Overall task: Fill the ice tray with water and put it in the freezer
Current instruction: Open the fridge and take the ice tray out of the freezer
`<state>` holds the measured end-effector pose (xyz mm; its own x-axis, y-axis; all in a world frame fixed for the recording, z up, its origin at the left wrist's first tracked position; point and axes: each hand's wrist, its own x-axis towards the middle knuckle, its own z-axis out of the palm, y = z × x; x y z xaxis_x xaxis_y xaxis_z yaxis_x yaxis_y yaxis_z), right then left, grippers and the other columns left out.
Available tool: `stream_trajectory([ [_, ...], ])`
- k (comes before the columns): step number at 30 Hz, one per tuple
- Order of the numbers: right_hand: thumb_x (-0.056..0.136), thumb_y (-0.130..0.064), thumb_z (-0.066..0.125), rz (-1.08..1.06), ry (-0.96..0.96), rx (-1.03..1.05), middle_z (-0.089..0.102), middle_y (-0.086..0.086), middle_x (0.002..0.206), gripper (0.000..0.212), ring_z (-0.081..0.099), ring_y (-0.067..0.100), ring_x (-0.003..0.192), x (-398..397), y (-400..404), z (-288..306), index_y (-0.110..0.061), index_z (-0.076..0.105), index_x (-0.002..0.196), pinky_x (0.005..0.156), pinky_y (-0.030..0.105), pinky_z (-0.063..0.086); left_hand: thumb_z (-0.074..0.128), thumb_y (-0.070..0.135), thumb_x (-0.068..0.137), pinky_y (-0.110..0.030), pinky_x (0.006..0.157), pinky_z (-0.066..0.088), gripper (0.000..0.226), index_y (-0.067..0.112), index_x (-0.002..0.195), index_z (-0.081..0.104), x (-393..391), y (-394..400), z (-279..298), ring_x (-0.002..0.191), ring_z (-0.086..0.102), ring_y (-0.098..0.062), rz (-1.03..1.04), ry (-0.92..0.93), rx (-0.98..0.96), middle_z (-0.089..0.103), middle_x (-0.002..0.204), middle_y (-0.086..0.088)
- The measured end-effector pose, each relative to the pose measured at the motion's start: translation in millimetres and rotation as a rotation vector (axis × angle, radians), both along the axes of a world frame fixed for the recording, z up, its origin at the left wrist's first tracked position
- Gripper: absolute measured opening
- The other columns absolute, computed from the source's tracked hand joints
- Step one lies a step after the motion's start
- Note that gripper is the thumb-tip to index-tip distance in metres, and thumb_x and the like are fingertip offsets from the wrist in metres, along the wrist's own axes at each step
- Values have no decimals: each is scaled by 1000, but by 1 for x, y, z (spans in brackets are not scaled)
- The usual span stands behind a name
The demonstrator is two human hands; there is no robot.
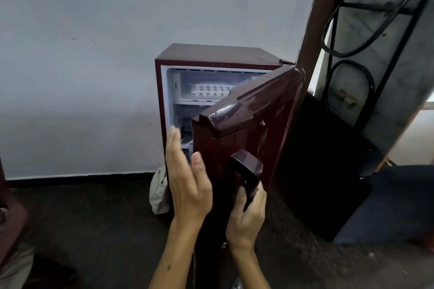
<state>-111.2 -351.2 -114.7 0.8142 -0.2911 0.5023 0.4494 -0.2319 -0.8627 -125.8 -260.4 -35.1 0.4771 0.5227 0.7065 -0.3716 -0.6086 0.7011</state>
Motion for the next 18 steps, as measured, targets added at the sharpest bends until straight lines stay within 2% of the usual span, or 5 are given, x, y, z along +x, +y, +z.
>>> stream_trajectory([
  [4, 94, -64, 31, -118, -44, 63, 61, 14, 124, 79, 59, 24, 114, -4, -25, -1, 2, 48, 134, 95, 20, 46, 21, 43, 97, -42, 117, 26, 60, 9, 147, 28, -6, -8, -26, 143, 24, -9, -59, 85, -137, 30, 153, -2],
  [6, 94, -64, 31, -193, -43, 85, 62, 12, 120, 75, 62, 27, 108, -5, -38, -2, 0, 47, 131, 88, 31, 51, 19, 47, 96, -38, 116, 27, 59, 16, 145, 30, -7, -13, -31, 141, 27, -7, -89, 121, -153, 33, 149, 4],
  [9, 93, -67, 31, -301, -35, 104, 64, 11, 102, 72, 64, 29, 89, -6, -60, -4, -5, 46, 124, 75, 25, 46, 19, 49, 95, -26, 113, 27, 60, 18, 144, 33, -7, -23, -34, 138, 31, -5, -128, 167, -166, 37, 148, 4],
  [14, 93, -59, 36, -421, 31, 158, 68, 14, 109, 66, 65, 32, 100, -4, -96, -5, -2, 53, 122, 84, 40, 49, 22, 44, 96, 0, 101, 20, 58, 15, 145, 34, -1, -39, -36, 135, 31, -2, -205, 274, -194, 38, 147, 4],
  [18, 90, -37, 46, -508, 84, 304, 65, 8, 112, 46, 62, 30, 105, -5, -126, 18, -3, 60, 118, 83, 31, 44, 23, 44, 96, -16, 110, 23, 55, 19, 143, 35, 7, -51, -39, 138, 29, -3, -301, 304, -158, 36, 146, 8],
])
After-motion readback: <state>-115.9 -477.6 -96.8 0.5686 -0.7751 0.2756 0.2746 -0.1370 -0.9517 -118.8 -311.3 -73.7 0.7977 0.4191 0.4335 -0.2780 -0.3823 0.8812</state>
